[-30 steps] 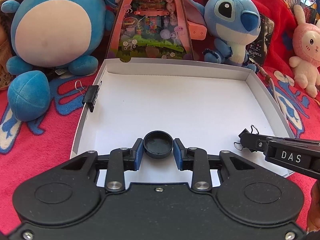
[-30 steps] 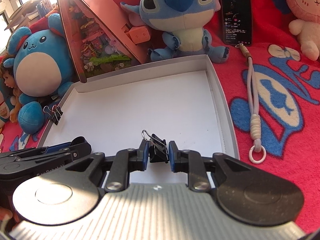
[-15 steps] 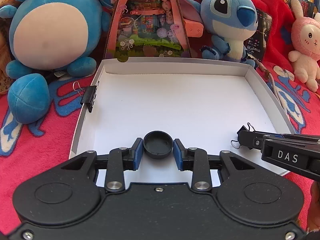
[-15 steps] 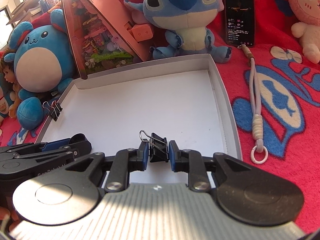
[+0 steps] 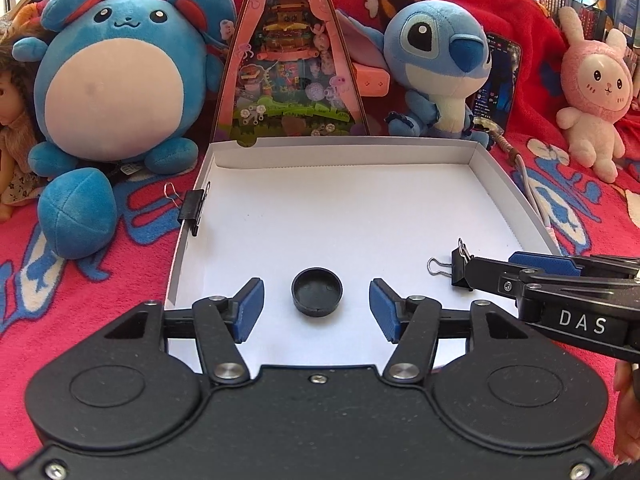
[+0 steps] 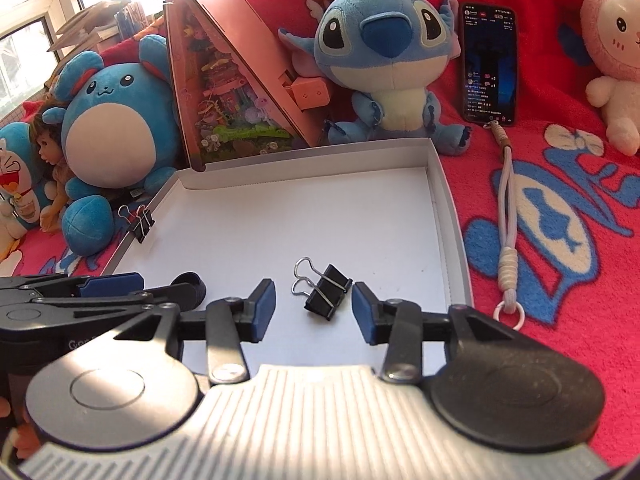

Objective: Organize rigid objects
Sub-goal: 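Open the left tool to drop the lid while the right tool releases the clip, then withdraw both tools from the box back toward the scattered items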

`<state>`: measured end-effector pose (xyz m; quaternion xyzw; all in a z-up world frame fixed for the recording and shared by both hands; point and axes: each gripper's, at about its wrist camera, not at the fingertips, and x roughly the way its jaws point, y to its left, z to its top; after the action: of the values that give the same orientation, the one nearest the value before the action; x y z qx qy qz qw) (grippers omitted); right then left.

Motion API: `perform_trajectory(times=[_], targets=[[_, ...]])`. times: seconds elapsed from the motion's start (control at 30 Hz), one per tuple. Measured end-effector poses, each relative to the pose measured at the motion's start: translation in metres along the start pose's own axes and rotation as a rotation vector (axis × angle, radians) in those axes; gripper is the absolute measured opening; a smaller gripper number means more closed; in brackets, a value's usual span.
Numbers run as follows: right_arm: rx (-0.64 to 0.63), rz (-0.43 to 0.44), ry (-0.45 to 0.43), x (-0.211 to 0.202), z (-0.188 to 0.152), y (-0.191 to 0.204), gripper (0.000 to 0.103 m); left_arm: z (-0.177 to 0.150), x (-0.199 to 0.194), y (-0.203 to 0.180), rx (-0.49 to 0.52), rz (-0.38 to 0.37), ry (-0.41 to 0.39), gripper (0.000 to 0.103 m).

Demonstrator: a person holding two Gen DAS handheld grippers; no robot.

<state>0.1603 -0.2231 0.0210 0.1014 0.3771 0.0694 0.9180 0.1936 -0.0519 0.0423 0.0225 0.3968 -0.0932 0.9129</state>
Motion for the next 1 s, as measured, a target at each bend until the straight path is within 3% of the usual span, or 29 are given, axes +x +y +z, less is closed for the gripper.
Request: perform_trajectory(times=[0.2,0.43,1.0], targets=[[-0.050,0.007,-0.046,-0.021,-0.007,0.004,0.072,-0.009,-0.027,0.001,0.001,-0.002,-0.063,0.074],[-0.101,0.005,-0.098,-0.046,-0.022,0.006,0.082,-0.026,-0.055,0.002,0.019,-0.033,-0.114,0.078],[-0.143,-0.014,-0.186,-0.085,-0.058,0.010,0.085,-0.072,-0.089,0.002,0.042,-0.054,-0.173,0.083]])
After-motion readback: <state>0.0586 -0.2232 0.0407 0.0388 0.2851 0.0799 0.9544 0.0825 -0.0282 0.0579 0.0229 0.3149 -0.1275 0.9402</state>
